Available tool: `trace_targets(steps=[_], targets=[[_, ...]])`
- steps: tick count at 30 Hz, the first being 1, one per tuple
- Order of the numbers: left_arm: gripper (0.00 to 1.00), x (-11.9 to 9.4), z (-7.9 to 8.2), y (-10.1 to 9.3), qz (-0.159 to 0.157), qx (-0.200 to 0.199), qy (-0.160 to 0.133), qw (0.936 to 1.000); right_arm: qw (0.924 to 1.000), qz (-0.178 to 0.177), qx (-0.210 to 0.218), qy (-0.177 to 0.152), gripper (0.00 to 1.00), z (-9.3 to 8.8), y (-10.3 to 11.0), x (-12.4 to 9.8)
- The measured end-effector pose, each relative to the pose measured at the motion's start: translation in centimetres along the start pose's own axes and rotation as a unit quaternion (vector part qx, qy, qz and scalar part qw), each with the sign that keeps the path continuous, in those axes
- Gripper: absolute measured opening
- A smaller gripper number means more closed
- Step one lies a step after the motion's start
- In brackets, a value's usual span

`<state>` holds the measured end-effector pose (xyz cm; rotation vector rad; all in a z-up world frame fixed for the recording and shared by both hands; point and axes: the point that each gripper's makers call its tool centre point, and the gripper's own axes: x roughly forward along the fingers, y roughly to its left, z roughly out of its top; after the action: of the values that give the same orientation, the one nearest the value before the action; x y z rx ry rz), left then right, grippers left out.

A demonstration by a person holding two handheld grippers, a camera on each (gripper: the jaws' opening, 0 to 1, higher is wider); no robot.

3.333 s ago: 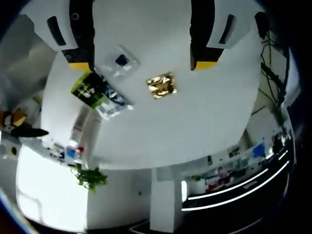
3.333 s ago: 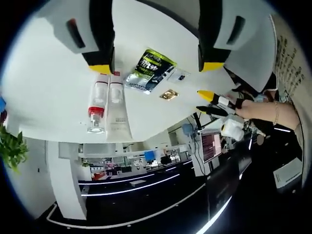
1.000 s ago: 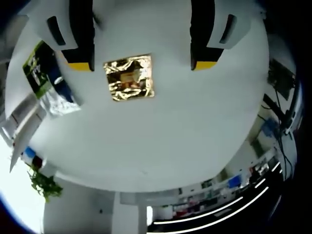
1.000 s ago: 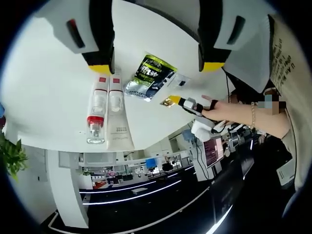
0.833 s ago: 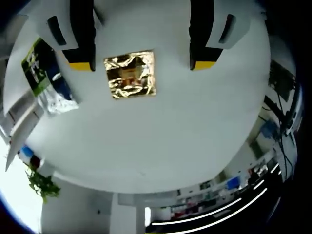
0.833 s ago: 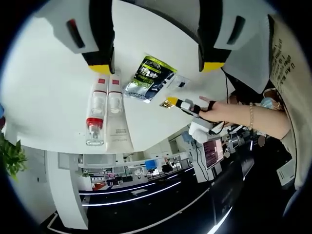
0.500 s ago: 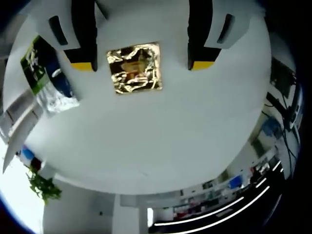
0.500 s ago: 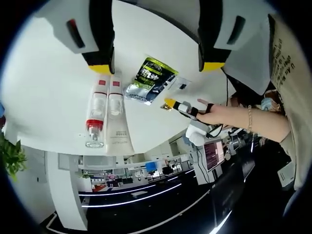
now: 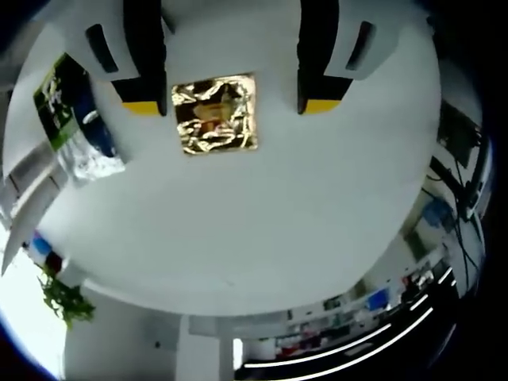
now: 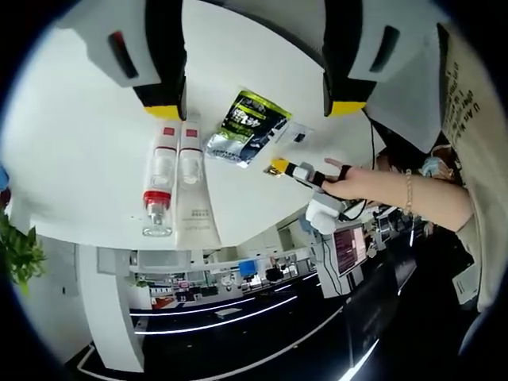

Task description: Arrange the skincare products in the storage area until every visible bottle or jar stands upright without overlapping.

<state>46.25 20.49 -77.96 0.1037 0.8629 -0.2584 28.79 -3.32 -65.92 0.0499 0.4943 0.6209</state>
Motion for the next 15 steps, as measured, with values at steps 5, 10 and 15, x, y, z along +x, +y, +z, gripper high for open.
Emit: trace_targets(steps=[5, 10, 15], targets=[[0.40, -0.2, 0.1, 0.1, 0.006, -0.007, -0.003, 1.0000, 1.0000, -0.001, 0.001, -0.001, 0.70, 0.0, -0.1, 0.0], [0.37, -0.5, 0.1, 0.1, 0.010, -0.013, -0.004, 0.9999, 1.0000, 0.002, -0.001, 0.002, 0.70, 0.0, 0.0, 0.1], [0.29, -1.4, 1.0, -0.4, 0.020, -0.038, -0.022, 0.9988, 1.0000, 0.000, 0.000, 0.001, 0.70, 0.0, 0.0, 0.1]])
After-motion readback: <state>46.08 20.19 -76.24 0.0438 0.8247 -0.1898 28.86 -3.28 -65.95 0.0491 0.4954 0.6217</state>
